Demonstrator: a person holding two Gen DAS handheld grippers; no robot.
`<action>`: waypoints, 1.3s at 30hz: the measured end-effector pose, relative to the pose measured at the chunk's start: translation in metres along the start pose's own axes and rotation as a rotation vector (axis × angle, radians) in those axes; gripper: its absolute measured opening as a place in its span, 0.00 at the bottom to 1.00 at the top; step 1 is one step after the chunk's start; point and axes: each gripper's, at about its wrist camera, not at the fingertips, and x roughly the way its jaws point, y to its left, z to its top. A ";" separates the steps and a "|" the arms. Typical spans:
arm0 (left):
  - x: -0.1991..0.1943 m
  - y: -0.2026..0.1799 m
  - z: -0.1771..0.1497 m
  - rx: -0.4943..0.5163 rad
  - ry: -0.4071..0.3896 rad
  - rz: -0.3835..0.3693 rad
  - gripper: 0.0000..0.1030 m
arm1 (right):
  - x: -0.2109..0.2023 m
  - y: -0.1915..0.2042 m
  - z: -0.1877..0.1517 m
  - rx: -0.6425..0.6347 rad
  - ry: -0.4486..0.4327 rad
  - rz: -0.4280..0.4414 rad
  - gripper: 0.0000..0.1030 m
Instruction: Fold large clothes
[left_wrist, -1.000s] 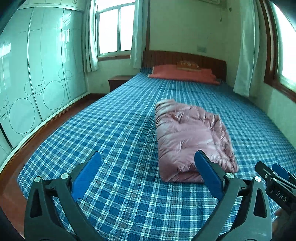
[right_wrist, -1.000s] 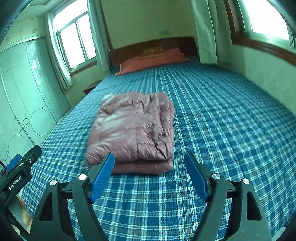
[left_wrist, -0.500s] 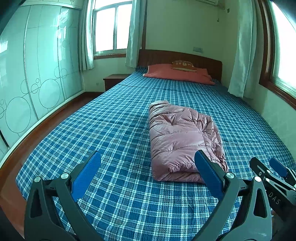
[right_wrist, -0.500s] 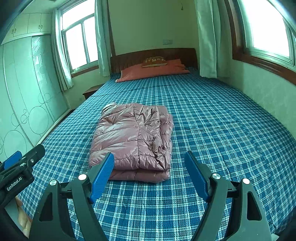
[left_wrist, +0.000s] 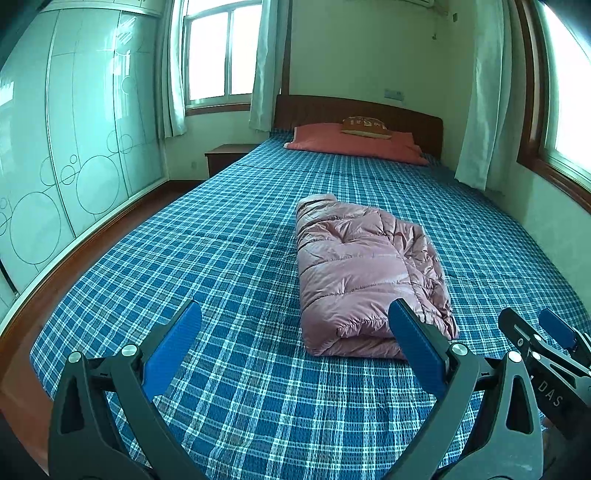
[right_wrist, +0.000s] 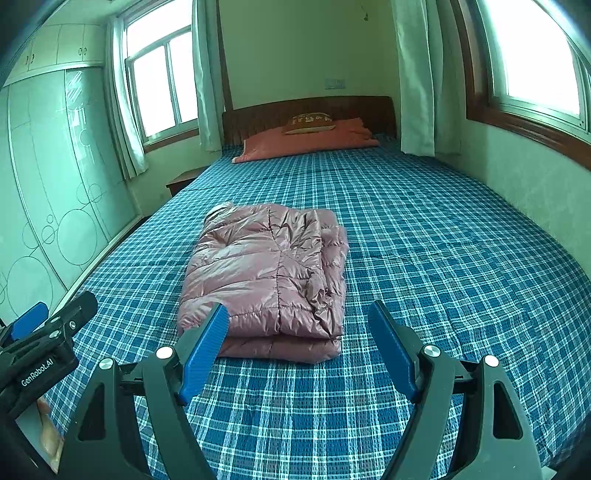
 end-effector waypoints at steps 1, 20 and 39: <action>0.000 0.000 0.000 0.000 -0.001 0.001 0.98 | 0.000 0.000 0.000 0.000 -0.002 0.000 0.75; 0.002 -0.003 -0.004 -0.002 0.006 0.005 0.98 | 0.001 0.005 -0.004 -0.016 -0.010 -0.001 0.75; 0.001 -0.003 -0.003 -0.009 -0.007 -0.004 0.98 | 0.000 0.006 -0.005 -0.021 -0.023 0.001 0.75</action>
